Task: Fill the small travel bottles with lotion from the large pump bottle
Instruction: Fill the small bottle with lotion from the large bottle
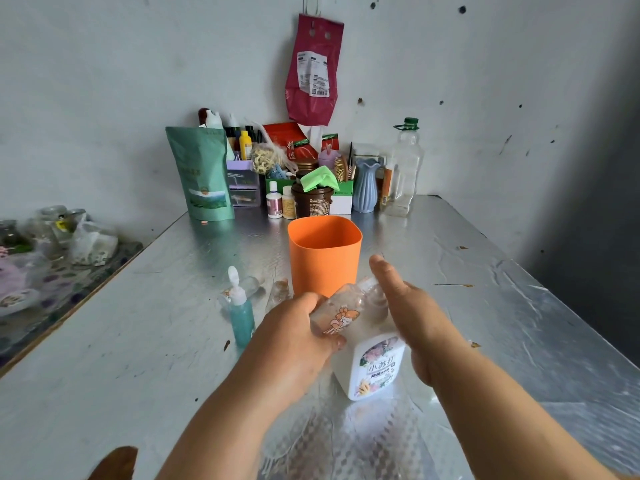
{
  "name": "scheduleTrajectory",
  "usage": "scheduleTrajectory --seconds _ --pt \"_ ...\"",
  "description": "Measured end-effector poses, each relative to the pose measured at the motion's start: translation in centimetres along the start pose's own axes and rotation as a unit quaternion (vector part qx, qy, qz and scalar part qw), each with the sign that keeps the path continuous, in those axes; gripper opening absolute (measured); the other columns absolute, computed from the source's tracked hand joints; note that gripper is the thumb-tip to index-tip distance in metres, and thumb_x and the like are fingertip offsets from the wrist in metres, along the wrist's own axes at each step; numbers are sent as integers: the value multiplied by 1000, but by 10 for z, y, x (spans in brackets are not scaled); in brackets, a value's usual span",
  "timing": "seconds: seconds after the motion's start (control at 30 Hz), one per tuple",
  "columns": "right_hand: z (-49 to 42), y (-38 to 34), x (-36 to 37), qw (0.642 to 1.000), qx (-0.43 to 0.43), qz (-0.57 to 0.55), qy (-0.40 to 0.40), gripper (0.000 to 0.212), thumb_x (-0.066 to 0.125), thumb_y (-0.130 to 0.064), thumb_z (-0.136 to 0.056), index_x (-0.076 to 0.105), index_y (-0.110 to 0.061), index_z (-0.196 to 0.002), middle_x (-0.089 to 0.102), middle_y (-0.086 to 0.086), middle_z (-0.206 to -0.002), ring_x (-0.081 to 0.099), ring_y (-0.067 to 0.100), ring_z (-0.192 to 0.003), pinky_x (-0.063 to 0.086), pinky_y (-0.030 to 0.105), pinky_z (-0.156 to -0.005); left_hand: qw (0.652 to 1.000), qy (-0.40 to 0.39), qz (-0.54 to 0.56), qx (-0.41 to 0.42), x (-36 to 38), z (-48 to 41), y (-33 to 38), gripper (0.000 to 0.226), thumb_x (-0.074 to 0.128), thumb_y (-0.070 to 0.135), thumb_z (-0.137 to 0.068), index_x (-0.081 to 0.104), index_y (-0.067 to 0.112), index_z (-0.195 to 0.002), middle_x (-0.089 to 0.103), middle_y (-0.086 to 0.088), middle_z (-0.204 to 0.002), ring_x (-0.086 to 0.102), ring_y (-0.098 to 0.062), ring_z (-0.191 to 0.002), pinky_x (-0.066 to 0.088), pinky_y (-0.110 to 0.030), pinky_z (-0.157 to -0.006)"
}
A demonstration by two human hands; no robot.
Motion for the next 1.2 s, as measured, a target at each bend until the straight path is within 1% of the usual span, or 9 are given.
scheduleTrajectory --seconds 0.13,0.27,0.5,0.6,0.77,0.83,0.97,1.1,1.2 --pt "-4 4 -1 1000 -11 9 8 68 45 -73 -82 65 -11 -102 71 10 -99 67 27 -94 49 39 -86 1000 -2 9 -3 1 -1 -3 26 78 23 -78 63 32 -98 71 14 -90 67 -6 -84 55 -40 -81" --pt "-5 2 -5 999 -25 14 24 65 43 -70 -85 63 -10 -100 69 10 -98 64 25 -93 43 32 -71 1000 -5 7 -2 2 -3 -4 26 79 23 -79 63 31 -98 71 15 -90 67 -5 -84 55 -39 -81" --pt "-8 5 0 999 -38 22 22 60 41 -67 -89 60 -11 -101 70 12 -97 67 28 -91 51 37 -78 1000 -9 0 -13 4 -4 -8 24 76 21 -80 64 31 -98 72 14 -90 68 -6 -84 55 -39 -82" --pt "-5 6 1 1000 -14 27 4 67 41 -73 -84 61 -11 -101 69 12 -98 66 28 -93 48 37 -78 1000 -10 2 -9 2 -3 -5 23 76 23 -80 64 31 -97 72 12 -89 68 -8 -83 55 -41 -81" --pt "5 -3 2 999 11 28 -32 62 39 -69 -88 66 -13 -93 71 11 -99 63 19 -85 36 27 -61 1000 -10 7 -3 0 -1 1 28 78 26 -77 64 33 -101 72 12 -90 69 -9 -85 55 -44 -82" --pt "7 -7 3 999 0 26 -36 66 40 -68 -88 68 -8 -93 71 13 -99 64 21 -82 38 28 -61 1000 -8 8 -1 0 -1 2 28 77 27 -77 64 33 -100 72 11 -90 69 -10 -85 55 -45 -82" --pt "7 -4 6 999 2 19 -38 76 44 -73 -82 70 -3 -95 74 18 -95 71 32 -90 53 37 -80 1000 -5 3 -2 0 0 2 26 78 24 -78 64 31 -99 71 11 -89 68 -9 -83 55 -43 -80" --pt "4 -2 4 999 -6 11 -32 70 42 -70 -86 67 -6 -101 73 16 -97 69 28 -89 45 29 -64 1000 -7 -5 -1 1 1 3 26 76 22 -81 64 30 -102 71 13 -91 66 -5 -82 54 -31 -77" --pt "3 -2 2 1000 -14 11 -16 64 41 -65 -89 63 -7 -103 69 11 -99 63 20 -88 36 24 -61 1000 -9 -6 0 2 1 3 26 75 20 -82 64 29 -103 71 16 -90 66 -2 -81 53 -25 -73"
Point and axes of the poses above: each hand's wrist, its own z-axis away from the middle knuckle, its own x-axis out of the palm, y = z × x, the point moved 10 cm from there along -z, towards the middle knuckle
